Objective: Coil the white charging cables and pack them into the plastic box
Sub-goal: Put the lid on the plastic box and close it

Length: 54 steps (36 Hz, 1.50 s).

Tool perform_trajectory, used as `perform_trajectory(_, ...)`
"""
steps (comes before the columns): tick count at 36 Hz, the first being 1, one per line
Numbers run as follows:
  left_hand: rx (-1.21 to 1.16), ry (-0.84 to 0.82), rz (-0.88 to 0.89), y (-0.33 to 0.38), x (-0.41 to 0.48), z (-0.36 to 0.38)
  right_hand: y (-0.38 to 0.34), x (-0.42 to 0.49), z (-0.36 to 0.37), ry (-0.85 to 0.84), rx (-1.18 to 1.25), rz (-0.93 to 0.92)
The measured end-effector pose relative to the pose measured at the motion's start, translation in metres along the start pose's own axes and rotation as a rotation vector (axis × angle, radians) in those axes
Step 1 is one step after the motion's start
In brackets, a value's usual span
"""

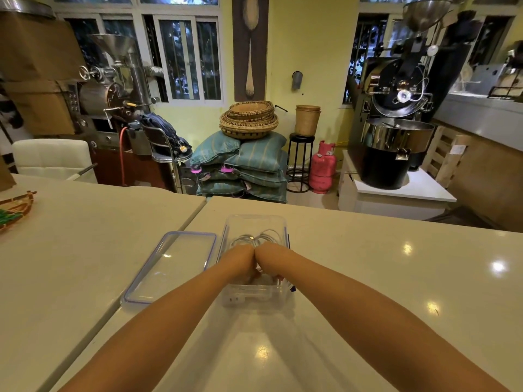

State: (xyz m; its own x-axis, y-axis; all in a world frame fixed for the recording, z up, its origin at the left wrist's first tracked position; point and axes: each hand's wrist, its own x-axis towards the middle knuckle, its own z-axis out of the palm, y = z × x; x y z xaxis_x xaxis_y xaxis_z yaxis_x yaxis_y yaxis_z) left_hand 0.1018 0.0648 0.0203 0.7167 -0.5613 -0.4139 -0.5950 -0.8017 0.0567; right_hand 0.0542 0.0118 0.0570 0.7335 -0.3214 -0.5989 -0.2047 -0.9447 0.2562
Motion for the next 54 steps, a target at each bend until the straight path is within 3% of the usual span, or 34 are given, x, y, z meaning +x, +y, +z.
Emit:
perform_trajectory(3,-0.010,-0.022,-0.011,0.005,0.002,-0.008,-0.001,-0.009,-0.003,0.008,-0.083,-0.036)
perform_trajectory(6,-0.050,0.100,0.062,-0.003,-0.004,-0.016,0.001,-0.010,-0.007,0.129,-0.161,-0.088)
perform_trajectory(10,-0.209,0.269,0.130,-0.027,-0.006,-0.030,0.006,-0.006,-0.014,0.423,0.179,-0.104)
perform_trajectory(14,-0.291,0.461,0.119,-0.059,-0.011,-0.047,0.002,-0.001,-0.030,0.565,0.409,-0.126)
perform_trajectory(17,-0.333,0.546,0.010,-0.089,-0.011,-0.049,-0.011,0.006,-0.042,0.603,0.537,-0.161)
perform_trajectory(24,-0.277,0.443,-0.230,-0.157,-0.013,-0.026,-0.059,0.009,-0.056,0.468,0.901,-0.271)
perform_trajectory(32,-0.204,0.286,-0.354,-0.195,-0.015,0.006,-0.102,0.023,-0.040,0.282,0.953,-0.284)
perform_trajectory(42,-0.303,0.235,-0.362,-0.192,-0.009,0.017,-0.125,0.039,-0.032,0.166,0.821,-0.097)
perform_trajectory(48,-0.399,0.226,-0.337,-0.190,-0.008,0.012,-0.125,0.043,-0.033,0.175,0.966,-0.026)
perform_trajectory(54,-0.534,0.308,-0.374,-0.200,-0.007,0.009,-0.115,0.036,-0.035,0.208,1.314,-0.047)
